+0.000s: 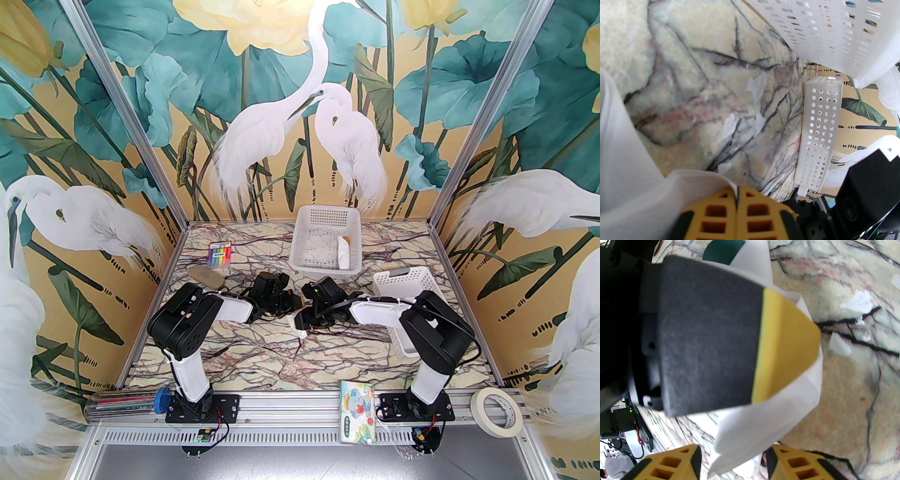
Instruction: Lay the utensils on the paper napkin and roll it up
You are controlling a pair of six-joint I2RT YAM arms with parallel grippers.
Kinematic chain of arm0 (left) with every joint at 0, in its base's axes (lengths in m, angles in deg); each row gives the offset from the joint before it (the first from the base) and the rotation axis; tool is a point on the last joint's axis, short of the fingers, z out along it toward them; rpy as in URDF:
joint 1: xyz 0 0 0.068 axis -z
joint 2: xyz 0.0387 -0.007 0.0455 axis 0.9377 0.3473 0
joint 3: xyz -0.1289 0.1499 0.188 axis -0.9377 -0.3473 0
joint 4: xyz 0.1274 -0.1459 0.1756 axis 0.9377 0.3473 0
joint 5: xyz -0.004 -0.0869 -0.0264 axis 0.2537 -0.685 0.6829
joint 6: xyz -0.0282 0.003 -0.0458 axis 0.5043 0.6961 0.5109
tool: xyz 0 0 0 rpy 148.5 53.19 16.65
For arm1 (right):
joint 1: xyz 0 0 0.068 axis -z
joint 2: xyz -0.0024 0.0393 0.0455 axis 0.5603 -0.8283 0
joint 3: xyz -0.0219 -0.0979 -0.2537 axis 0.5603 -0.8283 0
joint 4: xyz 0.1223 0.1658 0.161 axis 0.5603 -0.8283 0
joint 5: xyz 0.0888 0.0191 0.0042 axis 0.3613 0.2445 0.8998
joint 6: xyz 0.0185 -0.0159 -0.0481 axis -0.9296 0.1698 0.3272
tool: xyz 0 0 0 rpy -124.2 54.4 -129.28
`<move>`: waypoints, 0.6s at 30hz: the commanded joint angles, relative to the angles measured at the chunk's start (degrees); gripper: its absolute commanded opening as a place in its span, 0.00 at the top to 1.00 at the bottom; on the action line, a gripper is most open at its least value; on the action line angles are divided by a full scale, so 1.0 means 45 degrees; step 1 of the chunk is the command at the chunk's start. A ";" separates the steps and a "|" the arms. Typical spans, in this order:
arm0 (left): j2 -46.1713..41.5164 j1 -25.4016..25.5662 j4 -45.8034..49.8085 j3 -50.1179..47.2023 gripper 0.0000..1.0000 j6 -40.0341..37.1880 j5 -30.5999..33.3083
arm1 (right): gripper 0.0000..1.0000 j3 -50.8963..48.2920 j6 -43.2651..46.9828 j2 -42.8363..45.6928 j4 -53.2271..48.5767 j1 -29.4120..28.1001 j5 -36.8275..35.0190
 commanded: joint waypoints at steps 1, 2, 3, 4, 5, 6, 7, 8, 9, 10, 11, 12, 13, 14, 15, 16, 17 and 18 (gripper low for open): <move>0.0132 0.0017 0.0382 -0.0299 1.00 0.0007 0.0567 | 0.53 0.0249 -0.0219 -0.0346 0.0110 -0.0043 -0.0168; 0.0116 0.0017 0.0387 -0.0302 1.00 0.0002 0.0567 | 0.55 0.0202 -0.0219 -0.0366 0.0002 -0.0043 -0.0213; 0.0113 0.0007 0.0388 -0.0299 1.00 -0.0003 0.0548 | 0.57 0.0174 -0.0219 -0.0390 -0.0062 -0.0042 -0.0233; 0.0102 0.0017 0.0384 -0.0299 1.00 0.0004 0.0548 | 0.59 0.0120 -0.0210 -0.0387 -0.0102 -0.0058 -0.0212; 0.0095 0.0017 0.0378 -0.0299 1.00 -0.0006 0.0538 | 0.60 0.0024 -0.0195 -0.0376 -0.0129 -0.0043 -0.0146; 0.0091 0.0017 0.0383 -0.0299 1.00 -0.0008 0.0548 | 0.62 -0.0070 -0.0200 -0.0314 -0.0168 -0.0043 -0.0126; 0.0073 0.0017 0.0381 -0.0299 1.00 -0.0008 0.0566 | 0.64 -0.0142 -0.0200 -0.0272 -0.0221 -0.0060 -0.0127; 0.0085 0.0017 0.0376 -0.0299 1.00 -0.0004 0.0567 | 0.66 -0.0222 -0.0205 -0.0225 -0.0292 -0.0060 -0.0140; 0.0091 0.0022 0.0390 -0.0280 1.00 -0.0003 0.0567 | 0.68 -0.0293 -0.0199 -0.0186 -0.0370 -0.0075 -0.0164; 0.0093 0.0017 0.0377 -0.0280 1.00 0.0008 0.0577 | 0.69 -0.0345 -0.0190 -0.0176 -0.0474 -0.0092 -0.0189; 0.0098 0.0007 0.0371 -0.0262 1.00 0.0005 0.0553 | 0.69 -0.0390 -0.0173 -0.0158 -0.0598 -0.0087 -0.0216; 0.0088 0.0017 0.0373 -0.0250 1.00 0.0014 0.0547 | 0.69 -0.0440 -0.0142 -0.0184 -0.0692 -0.0101 -0.0218; 0.0073 0.0017 0.0372 -0.0241 1.00 0.0017 0.0548 | 0.70 -0.0463 -0.0107 -0.0195 -0.0778 -0.0116 -0.0223; 0.0073 0.0015 0.0372 -0.0241 1.00 0.0022 0.0532 | 0.71 -0.0488 -0.0074 -0.0210 -0.0849 -0.0136 -0.0229; 0.0077 0.0017 0.0365 -0.0226 1.00 0.0017 0.0528 | 0.72 -0.0524 -0.0078 -0.0235 -0.0924 -0.0160 -0.0237; 0.0066 0.0017 0.0372 -0.0221 1.00 0.0028 0.0511 | 0.73 -0.0540 -0.0073 -0.0257 -0.0966 -0.0174 -0.0253; 0.0056 0.0017 0.0351 -0.0221 1.00 0.0046 0.0519 | 0.74 -0.0557 -0.0048 -0.0295 -0.1003 -0.0199 -0.0260; 0.0044 0.0017 0.0333 -0.0202 1.00 0.0066 0.0472 | 0.75 -0.0589 -0.0029 -0.0308 -0.1044 -0.0237 -0.0282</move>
